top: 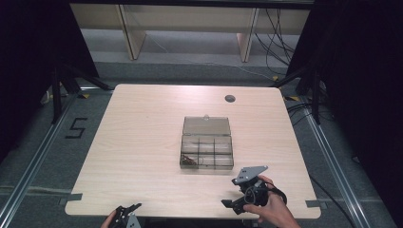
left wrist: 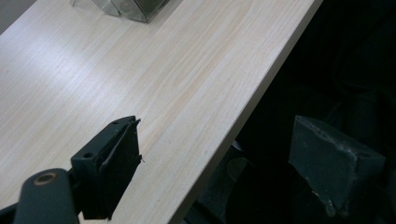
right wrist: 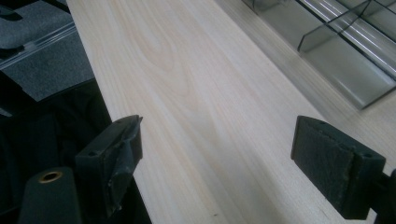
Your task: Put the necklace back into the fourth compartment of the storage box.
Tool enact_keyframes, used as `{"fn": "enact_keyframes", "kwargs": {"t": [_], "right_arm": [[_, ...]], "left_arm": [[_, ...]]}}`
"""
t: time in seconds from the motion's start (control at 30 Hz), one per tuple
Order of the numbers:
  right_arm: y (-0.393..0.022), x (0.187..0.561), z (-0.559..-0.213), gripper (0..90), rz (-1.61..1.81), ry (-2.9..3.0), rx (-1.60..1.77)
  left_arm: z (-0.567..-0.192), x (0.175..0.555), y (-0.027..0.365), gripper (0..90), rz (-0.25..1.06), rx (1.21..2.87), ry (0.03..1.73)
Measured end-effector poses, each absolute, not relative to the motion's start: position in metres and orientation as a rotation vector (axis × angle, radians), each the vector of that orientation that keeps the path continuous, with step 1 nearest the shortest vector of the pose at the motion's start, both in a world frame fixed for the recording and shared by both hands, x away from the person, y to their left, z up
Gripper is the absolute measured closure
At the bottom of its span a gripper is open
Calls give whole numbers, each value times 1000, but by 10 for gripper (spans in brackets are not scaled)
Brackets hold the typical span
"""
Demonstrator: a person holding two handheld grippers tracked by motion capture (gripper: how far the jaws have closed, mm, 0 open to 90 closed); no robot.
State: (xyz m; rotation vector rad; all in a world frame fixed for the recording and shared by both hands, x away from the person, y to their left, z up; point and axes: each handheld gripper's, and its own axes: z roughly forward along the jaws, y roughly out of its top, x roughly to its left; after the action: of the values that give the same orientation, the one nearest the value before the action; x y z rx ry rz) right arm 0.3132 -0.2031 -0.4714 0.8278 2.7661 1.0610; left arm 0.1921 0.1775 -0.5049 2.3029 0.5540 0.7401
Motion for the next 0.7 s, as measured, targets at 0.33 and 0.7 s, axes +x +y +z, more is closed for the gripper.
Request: {"fn": "enact_keyframes", "kwargs": {"t": [0.33,0.7], "right_arm": [[-212,305,-478,173,1080,2726,849],[-223,295,-482,173,1059,2707,881]], "left_arm": [[-505,192,177,157,733,2302,548],[-506,193,177,157,737,2289,557]]}}
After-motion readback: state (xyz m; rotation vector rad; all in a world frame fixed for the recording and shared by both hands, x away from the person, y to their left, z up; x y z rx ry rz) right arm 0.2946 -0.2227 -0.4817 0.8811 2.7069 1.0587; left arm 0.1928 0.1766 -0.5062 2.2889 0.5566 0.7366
